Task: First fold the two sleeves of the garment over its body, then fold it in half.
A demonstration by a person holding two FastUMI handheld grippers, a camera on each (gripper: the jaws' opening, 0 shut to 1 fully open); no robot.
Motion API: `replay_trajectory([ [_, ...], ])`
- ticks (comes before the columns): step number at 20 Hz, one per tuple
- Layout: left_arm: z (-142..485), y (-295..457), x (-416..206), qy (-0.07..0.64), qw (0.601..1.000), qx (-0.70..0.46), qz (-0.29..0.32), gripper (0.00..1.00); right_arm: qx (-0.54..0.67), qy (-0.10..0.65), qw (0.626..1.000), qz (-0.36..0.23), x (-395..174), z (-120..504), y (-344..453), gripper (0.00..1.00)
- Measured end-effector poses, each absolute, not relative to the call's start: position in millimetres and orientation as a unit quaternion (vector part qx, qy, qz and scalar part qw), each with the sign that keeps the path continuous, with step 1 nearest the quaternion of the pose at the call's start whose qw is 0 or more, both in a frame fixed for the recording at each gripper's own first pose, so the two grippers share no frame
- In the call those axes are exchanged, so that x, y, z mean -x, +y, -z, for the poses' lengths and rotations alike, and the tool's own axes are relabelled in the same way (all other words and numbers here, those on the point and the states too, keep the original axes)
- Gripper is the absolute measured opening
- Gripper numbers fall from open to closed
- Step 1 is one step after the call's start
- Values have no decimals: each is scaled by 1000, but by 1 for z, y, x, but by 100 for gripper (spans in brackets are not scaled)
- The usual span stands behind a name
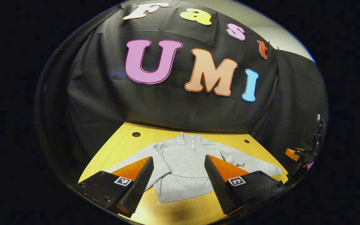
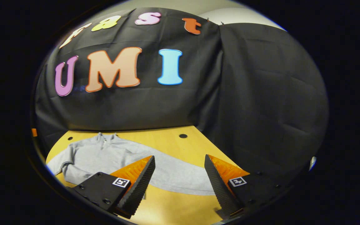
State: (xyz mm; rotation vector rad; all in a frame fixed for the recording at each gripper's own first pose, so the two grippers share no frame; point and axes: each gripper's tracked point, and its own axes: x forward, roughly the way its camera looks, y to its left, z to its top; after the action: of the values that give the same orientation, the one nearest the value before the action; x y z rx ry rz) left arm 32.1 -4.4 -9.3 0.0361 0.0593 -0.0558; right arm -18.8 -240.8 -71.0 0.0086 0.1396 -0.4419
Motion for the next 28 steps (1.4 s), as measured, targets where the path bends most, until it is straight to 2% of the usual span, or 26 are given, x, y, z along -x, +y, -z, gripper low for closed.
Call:
replay_trajectory([
  [4, 16, -5, -35, 40, 999, -6, 25, 95, -39, 102, 954, 279, 29, 120, -315, 99],
  [8, 22, -3, -37, 48, 999, -6, 14, 96, -45, 146, 941, 303, 34, 166, -359, 98],
  [16, 28, -4, -34, 55, 998, -18, -2, 95, -81, 256, 917, 295, 31, 260, -389, 99],
  [22, 36, -19, -31, 66, 997, -26, 11, 95, -80, 277, 915, 282, 23, 277, -391, 96],
  [24, 38, -23, -31, 68, 997, -32, 16, 95, -88, 278, 917, 273, 20, 278, -388, 91],
  [26, 40, -26, -32, 71, 997, -35, 20, 95, -89, 283, 916, 270, 19, 278, -385, 72],
  [27, 42, -27, -32, 73, 997, -34, 23, 95, -93, 285, 919, 257, 16, 278, -381, 70],
  [28, 42, -28, -32, 74, 996, -32, 25, 95, -90, 289, 918, 256, 15, 278, -378, 57],
])
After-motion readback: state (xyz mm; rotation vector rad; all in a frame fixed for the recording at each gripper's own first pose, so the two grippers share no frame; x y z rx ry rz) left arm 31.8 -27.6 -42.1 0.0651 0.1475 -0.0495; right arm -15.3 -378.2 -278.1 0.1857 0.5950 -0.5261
